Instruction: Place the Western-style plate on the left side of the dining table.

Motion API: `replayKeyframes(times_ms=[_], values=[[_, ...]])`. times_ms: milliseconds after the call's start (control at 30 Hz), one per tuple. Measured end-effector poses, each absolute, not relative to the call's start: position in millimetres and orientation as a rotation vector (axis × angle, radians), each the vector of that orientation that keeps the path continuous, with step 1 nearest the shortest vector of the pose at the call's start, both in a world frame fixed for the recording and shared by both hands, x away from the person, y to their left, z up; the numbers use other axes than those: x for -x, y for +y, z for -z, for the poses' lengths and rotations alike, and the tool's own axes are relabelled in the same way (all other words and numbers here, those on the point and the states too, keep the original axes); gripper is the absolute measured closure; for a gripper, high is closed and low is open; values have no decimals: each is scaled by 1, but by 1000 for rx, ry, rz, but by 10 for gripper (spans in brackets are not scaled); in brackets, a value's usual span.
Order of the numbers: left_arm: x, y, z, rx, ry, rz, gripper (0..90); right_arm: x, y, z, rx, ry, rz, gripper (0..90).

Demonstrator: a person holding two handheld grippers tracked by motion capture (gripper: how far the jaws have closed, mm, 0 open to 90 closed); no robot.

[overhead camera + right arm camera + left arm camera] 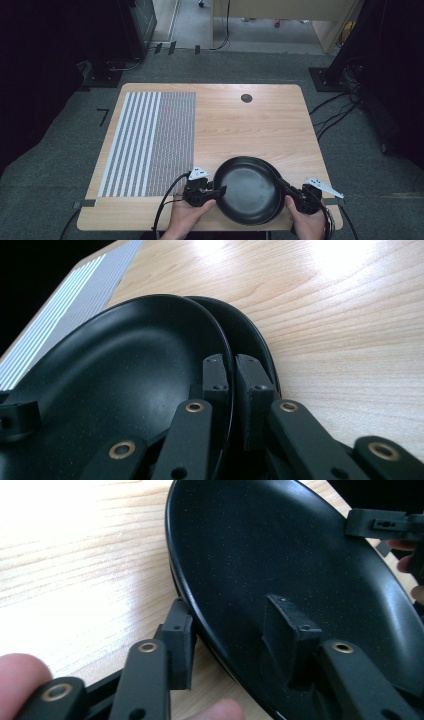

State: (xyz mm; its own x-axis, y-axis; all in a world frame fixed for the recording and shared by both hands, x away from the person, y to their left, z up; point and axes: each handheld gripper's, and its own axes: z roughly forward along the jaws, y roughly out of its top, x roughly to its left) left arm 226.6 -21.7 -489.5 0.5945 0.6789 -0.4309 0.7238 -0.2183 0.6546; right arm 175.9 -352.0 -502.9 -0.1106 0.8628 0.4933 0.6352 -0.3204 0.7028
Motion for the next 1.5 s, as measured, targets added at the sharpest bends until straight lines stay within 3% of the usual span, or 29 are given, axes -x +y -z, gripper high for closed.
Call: replayKeyframes(times_ms=[400, 700, 767, 833, 900, 1167, 1500], values=[[-226, -4, 480, -1915, 1126, 107, 670, -177, -342, 507, -1930, 1651, -1452, 843], [-224, -2, 481, -1932, 1102, 76, 636, -178, -338, 510, -1933, 1648, -1458, 830], [-223, -2, 481, -1932, 1101, 72, 636, -180, -336, 512, -1957, 1688, -1437, 726], [-223, -2, 481, -1931, 1101, 73, 636, -181, -335, 513, -1958, 1688, -1435, 726], [-223, -2, 481, -1927, 1102, 76, 640, -180, -338, 512, -1985, 1688, -1463, 794], [-226, 6, 487, -1831, 1138, 226, 692, -178, -341, 507, -2059, 1589, -1571, 837], [-227, 10, 488, -1797, 1158, 272, 727, -177, -344, 506, -2102, 1508, -1671, 850]])
